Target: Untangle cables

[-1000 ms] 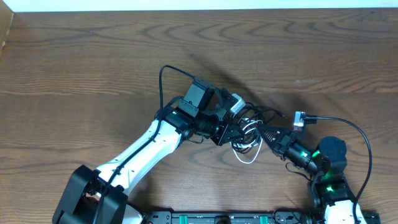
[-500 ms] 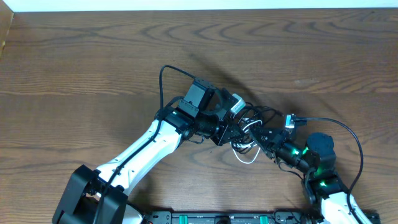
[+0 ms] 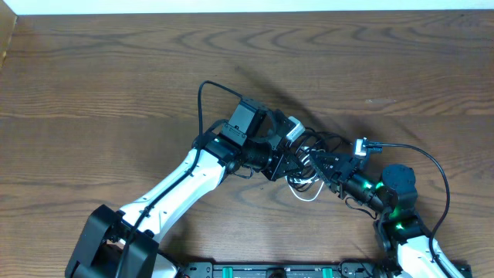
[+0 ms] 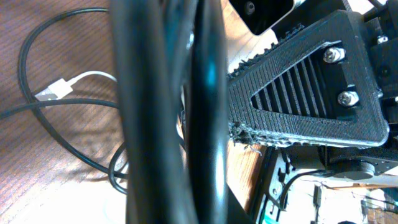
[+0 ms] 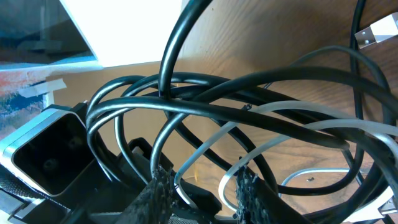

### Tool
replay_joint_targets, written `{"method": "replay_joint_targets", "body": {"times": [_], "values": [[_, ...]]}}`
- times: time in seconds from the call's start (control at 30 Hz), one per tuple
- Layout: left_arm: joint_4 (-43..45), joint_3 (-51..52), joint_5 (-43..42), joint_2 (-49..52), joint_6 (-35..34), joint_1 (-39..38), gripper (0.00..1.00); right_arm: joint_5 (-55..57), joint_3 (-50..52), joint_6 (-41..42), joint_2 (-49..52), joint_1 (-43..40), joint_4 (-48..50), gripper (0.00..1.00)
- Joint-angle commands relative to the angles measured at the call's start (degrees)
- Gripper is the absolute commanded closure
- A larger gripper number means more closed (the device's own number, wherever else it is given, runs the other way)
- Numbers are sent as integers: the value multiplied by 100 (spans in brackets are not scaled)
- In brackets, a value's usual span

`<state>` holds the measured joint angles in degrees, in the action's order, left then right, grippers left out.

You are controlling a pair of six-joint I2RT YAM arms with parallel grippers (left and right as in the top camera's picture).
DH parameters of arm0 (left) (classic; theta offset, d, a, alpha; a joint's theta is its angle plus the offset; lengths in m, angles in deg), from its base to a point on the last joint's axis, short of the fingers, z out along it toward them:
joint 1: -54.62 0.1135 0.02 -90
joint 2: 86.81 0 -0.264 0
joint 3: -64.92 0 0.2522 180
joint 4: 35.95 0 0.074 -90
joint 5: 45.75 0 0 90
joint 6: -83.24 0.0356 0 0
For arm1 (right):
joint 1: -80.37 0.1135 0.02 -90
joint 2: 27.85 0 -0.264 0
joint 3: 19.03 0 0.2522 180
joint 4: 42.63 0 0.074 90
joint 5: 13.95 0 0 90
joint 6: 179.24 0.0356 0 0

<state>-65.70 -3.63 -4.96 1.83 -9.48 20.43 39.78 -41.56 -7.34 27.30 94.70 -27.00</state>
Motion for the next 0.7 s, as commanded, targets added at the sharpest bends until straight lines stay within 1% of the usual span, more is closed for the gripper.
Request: {"method": "replay_joint_targets", "body": {"times": [0.0, 0.13, 0.2, 0.27, 0.33, 0.5, 0.67], "values": [[44, -7, -94, 7, 101, -13, 92, 219, -76, 35, 81, 149, -2, 67], [42, -7, -96, 7, 98, -28, 92, 584, -76, 96, 214, 332, 26, 66], [42, -7, -96, 7, 98, -28, 92, 616, -76, 190, 273, 365, 57, 71], [42, -7, -96, 7, 98, -28, 92, 623, -76, 184, 315, 369, 63, 78], [42, -7, -96, 7, 98, -28, 92, 688, -76, 153, 337, 367, 63, 81], [42, -7, -146, 7, 98, -28, 92, 852, -76, 122, 337, 372, 63, 79], [44, -7, -184, 7, 98, -28, 92, 1029, -76, 118, 350, 374, 61, 79]]}}
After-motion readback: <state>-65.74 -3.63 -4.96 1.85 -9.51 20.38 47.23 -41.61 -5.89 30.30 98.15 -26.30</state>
